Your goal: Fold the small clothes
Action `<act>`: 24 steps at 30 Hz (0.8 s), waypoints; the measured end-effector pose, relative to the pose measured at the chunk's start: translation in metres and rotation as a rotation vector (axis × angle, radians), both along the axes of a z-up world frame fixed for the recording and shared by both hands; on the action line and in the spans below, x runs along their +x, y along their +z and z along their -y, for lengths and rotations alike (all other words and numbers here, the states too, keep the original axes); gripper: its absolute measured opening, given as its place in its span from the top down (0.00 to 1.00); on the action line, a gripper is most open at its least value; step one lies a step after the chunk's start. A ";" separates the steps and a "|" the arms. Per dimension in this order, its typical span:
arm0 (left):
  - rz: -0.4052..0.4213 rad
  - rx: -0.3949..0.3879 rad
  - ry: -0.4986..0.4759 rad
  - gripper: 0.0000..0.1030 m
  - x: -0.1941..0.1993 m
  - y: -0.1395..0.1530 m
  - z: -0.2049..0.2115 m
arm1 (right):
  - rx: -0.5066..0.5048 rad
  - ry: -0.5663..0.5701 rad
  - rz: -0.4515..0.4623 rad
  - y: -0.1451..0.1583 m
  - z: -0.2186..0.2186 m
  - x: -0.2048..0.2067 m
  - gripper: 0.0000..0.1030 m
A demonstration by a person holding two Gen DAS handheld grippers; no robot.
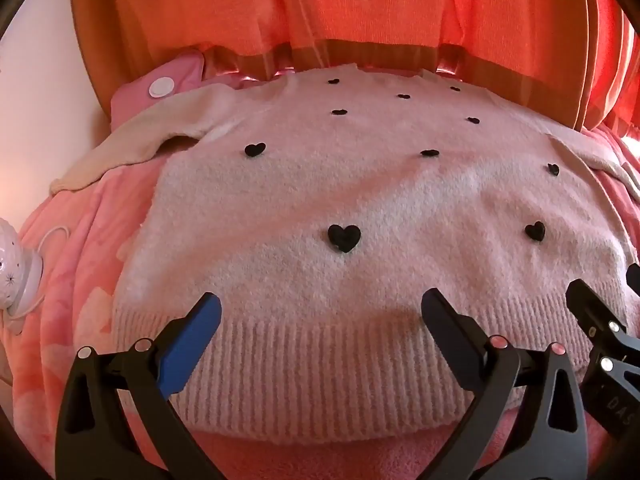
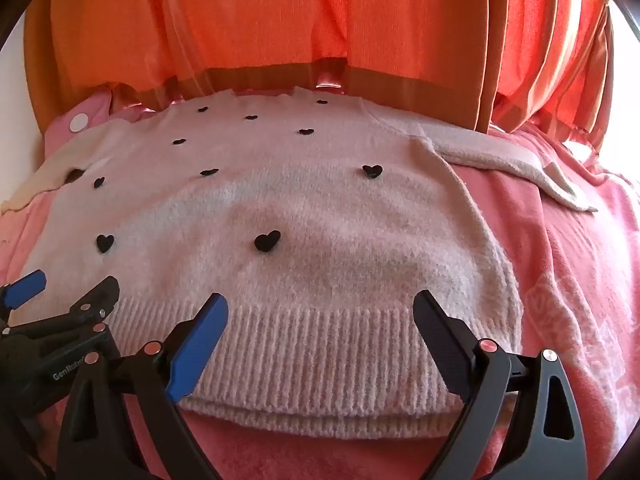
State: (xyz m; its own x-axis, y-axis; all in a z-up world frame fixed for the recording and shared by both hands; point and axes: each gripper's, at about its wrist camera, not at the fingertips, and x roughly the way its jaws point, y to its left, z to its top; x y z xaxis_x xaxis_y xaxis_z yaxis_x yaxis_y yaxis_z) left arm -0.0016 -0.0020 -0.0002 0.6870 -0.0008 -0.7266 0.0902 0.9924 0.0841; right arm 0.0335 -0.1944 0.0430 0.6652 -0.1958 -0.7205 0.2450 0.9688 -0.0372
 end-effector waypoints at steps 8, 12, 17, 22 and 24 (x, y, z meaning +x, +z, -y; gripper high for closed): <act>-0.002 0.004 -0.001 0.05 0.000 -0.001 0.000 | 0.002 0.001 -0.004 -0.002 -0.001 -0.001 0.11; -0.003 0.005 -0.001 0.05 0.001 -0.002 -0.001 | 0.003 -0.001 -0.001 -0.003 -0.001 -0.002 0.11; -0.004 0.007 -0.001 0.05 0.001 -0.002 -0.001 | 0.003 0.002 0.002 -0.004 -0.004 -0.003 0.11; -0.003 0.009 -0.005 0.05 0.000 -0.003 0.000 | 0.002 0.001 -0.002 -0.003 -0.003 0.000 0.11; -0.002 0.011 -0.007 0.05 0.000 -0.003 0.001 | 0.002 0.002 -0.003 -0.003 -0.003 0.000 0.11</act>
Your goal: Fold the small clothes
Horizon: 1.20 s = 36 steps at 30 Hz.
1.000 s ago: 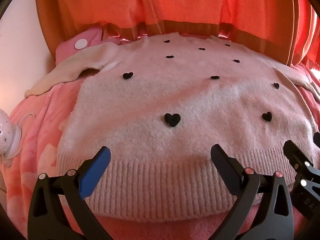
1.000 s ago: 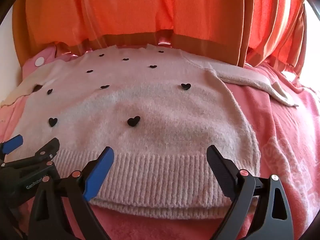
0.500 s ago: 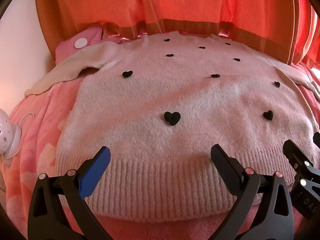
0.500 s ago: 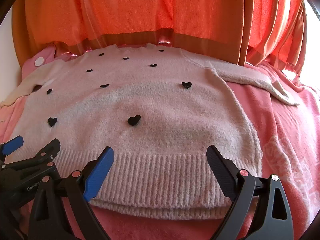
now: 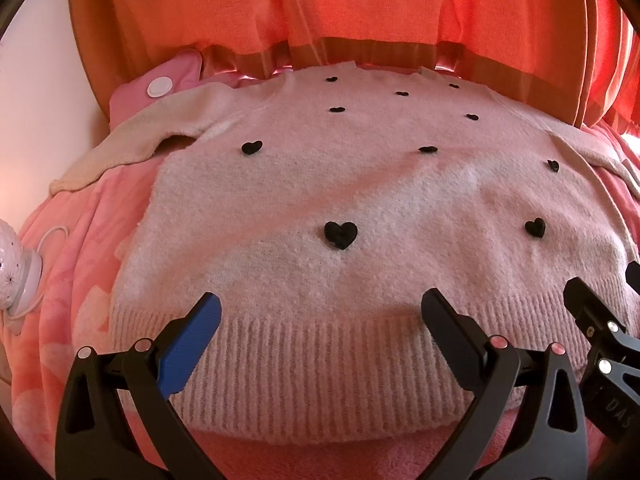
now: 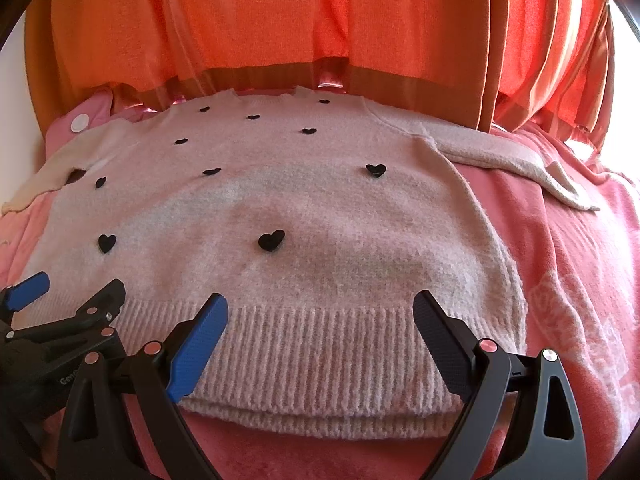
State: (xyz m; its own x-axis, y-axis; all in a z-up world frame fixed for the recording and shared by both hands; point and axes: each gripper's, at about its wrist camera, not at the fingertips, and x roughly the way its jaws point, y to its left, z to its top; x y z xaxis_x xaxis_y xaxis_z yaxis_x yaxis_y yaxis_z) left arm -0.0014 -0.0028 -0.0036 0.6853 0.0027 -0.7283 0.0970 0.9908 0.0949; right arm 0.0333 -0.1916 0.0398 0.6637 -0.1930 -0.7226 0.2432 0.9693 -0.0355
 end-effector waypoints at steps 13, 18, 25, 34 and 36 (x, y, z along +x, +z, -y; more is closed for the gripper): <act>0.005 0.005 -0.004 0.05 -0.003 -0.001 0.006 | 0.001 0.000 0.001 0.001 -0.001 -0.001 0.11; 0.006 0.007 -0.005 0.05 -0.004 -0.001 0.007 | 0.003 -0.001 0.000 0.001 0.000 0.000 0.11; 0.006 0.005 -0.005 0.05 -0.004 -0.001 0.008 | 0.003 -0.002 0.000 0.001 -0.001 0.000 0.11; 0.005 0.004 -0.005 0.05 -0.004 -0.001 0.009 | 0.004 -0.002 0.001 0.001 -0.001 0.000 0.11; 0.006 0.003 -0.004 0.05 -0.005 -0.001 0.009 | 0.004 -0.002 0.000 0.001 -0.001 0.000 0.11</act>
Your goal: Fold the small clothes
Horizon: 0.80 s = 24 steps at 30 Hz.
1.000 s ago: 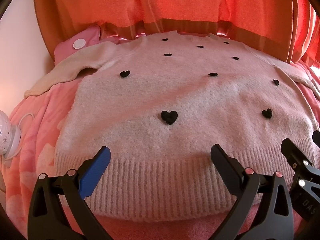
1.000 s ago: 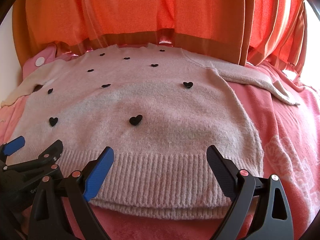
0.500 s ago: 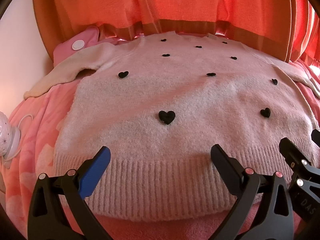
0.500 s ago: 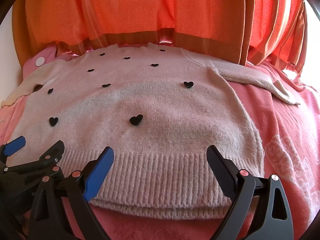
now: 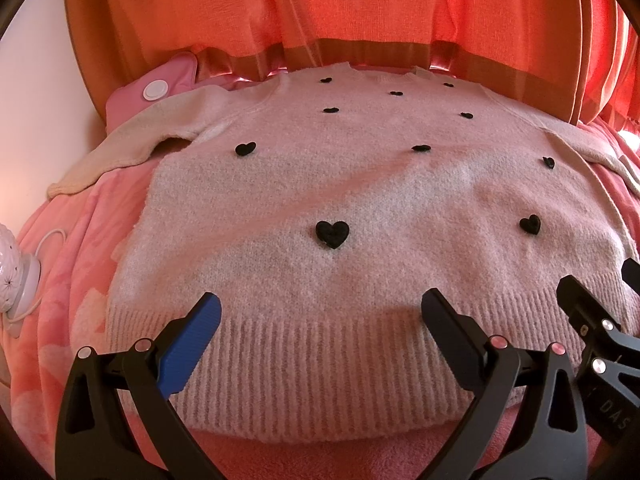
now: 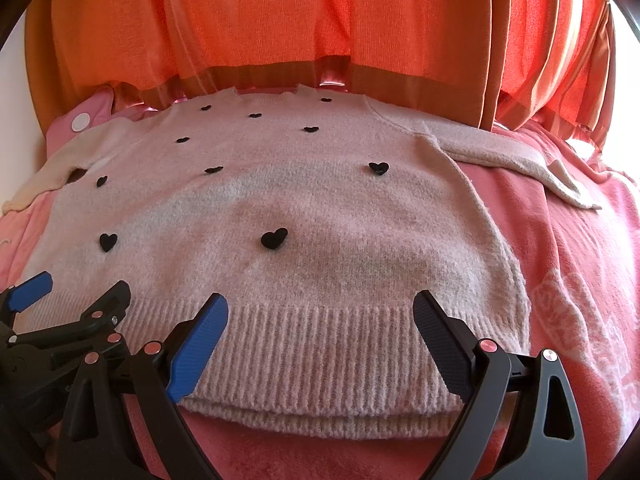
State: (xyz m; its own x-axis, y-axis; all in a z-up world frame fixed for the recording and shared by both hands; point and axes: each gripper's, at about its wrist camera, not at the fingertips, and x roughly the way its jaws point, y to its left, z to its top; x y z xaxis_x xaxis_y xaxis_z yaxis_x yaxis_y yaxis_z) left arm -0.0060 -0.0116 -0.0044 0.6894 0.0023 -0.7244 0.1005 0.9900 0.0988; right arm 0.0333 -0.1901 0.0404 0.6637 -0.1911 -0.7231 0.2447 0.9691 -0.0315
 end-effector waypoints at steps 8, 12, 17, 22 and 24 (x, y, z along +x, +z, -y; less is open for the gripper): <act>-0.002 0.000 -0.001 0.05 0.000 0.000 0.000 | -0.001 -0.001 -0.002 -0.001 -0.002 0.000 0.11; -0.003 0.000 -0.001 0.05 0.000 0.000 0.001 | -0.001 0.000 -0.001 -0.001 -0.002 0.000 0.11; -0.004 -0.001 -0.001 0.05 0.000 0.000 0.001 | 0.000 0.000 0.000 -0.001 -0.002 0.000 0.11; -0.003 0.000 0.000 0.05 0.000 0.000 0.001 | 0.000 -0.001 0.000 -0.001 -0.002 0.000 0.11; -0.002 0.000 -0.001 0.05 0.000 0.000 0.001 | -0.001 -0.001 -0.001 -0.001 -0.001 0.000 0.11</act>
State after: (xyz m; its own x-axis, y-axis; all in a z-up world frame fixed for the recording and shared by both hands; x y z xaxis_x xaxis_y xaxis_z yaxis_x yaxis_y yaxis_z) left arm -0.0058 -0.0121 -0.0047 0.6877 0.0021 -0.7260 0.1014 0.9899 0.0989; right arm 0.0337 -0.1893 0.0399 0.6632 -0.1921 -0.7234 0.2454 0.9689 -0.0323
